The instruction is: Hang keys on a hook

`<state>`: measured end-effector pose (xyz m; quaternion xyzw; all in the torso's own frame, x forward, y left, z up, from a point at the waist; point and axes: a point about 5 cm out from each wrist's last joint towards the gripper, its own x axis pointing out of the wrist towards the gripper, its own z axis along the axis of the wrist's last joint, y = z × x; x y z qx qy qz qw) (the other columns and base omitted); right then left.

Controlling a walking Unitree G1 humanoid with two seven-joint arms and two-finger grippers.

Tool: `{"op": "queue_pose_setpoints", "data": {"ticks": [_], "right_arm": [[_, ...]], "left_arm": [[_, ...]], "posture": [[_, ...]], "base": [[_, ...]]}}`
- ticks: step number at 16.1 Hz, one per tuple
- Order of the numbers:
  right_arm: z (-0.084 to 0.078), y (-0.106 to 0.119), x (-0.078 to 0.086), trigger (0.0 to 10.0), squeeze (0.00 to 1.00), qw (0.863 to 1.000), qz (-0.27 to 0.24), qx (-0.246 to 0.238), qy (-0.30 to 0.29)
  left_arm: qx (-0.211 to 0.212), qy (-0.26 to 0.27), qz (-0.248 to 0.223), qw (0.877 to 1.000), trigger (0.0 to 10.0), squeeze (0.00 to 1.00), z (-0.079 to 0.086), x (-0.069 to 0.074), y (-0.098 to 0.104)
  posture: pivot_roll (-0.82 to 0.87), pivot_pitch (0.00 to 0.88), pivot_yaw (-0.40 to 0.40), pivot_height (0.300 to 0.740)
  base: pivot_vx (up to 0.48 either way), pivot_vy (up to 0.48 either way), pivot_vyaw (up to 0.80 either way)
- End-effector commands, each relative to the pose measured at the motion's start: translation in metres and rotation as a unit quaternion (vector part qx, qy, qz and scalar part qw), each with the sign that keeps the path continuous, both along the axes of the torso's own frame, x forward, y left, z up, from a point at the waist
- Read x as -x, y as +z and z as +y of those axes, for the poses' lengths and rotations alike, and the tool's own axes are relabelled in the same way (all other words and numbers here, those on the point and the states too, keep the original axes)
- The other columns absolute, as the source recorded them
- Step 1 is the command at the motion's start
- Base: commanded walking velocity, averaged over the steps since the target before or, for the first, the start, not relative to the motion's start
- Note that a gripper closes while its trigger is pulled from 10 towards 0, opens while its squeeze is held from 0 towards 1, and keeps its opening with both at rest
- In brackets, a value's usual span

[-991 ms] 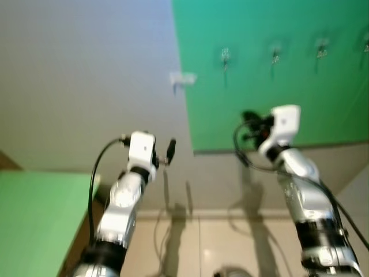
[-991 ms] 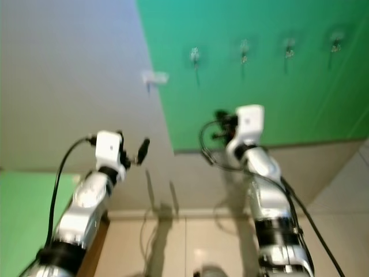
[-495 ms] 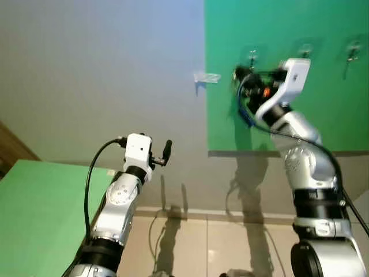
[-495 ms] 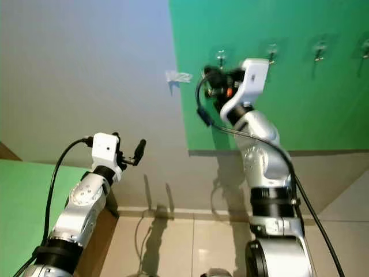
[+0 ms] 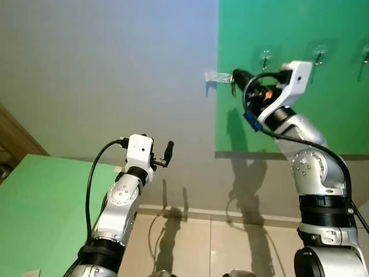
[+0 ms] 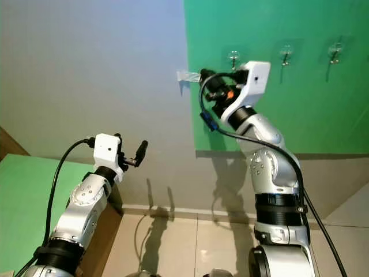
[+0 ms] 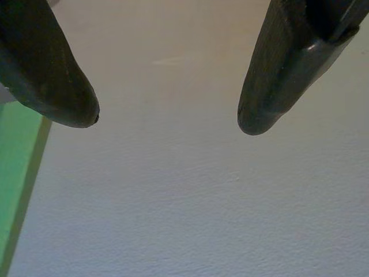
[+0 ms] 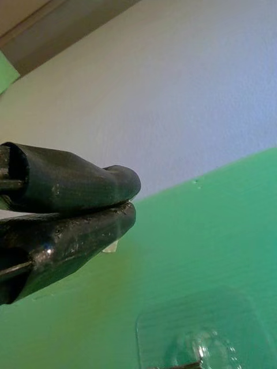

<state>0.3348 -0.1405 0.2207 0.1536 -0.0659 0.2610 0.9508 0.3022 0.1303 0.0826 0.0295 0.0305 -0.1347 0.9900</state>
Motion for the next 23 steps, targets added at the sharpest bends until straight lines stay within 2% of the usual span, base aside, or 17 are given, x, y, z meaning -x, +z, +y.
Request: {"op": "queue_pose_setpoints", "data": {"ticks": [1,5,7,11,14,23], "right_arm": [[0.001,0.004,0.005,0.0,0.0,1.0,-0.01,0.008,0.012],[-0.013,-0.005,0.013,0.0,0.0,0.999,-0.004,0.043,-0.014],[-0.024,-0.007,0.015,0.0,0.0,0.996,-0.014,0.08,-0.047],[-0.037,-0.008,0.012,0.0,0.0,0.989,-0.022,0.099,-0.105],[-0.038,-0.009,0.008,0.0,0.0,0.987,-0.022,0.097,-0.123],[-0.029,0.01,-0.001,0.0,0.0,0.991,-0.051,0.081,-0.089]], "left_arm": [[-0.003,-0.001,0.004,1.0,10.0,0.0,0.002,0.001,-0.001],[-0.004,-0.004,0.006,1.0,10.0,0.0,0.002,0.002,-0.002],[-0.005,-0.008,0.007,1.0,10.0,0.0,0.001,0.002,-0.002],[-0.007,-0.013,0.008,1.0,10.0,0.0,0.0,0.0,-0.002],[-0.007,-0.017,0.009,1.0,10.0,0.0,-0.002,0.0,-0.003],[-0.006,-0.012,0.006,1.0,10.0,0.0,-0.001,0.002,-0.003]], "posture": [[-0.23,0.0,0.116,0.74],[-0.24,0.0,0.13,0.74],[-0.25,0.0,0.138,0.74],[-0.25,0.0,0.142,0.74],[-0.25,0.0,0.139,0.74],[-0.23,0.0,0.123,0.74]], "base": [[0.0,0.0,0.0],[0.0,0.0,0.0],[0.0,0.0,0.0],[0.0,0.0,0.0],[0.0,0.0,0.0],[0.0,0.0,0.0]]}}
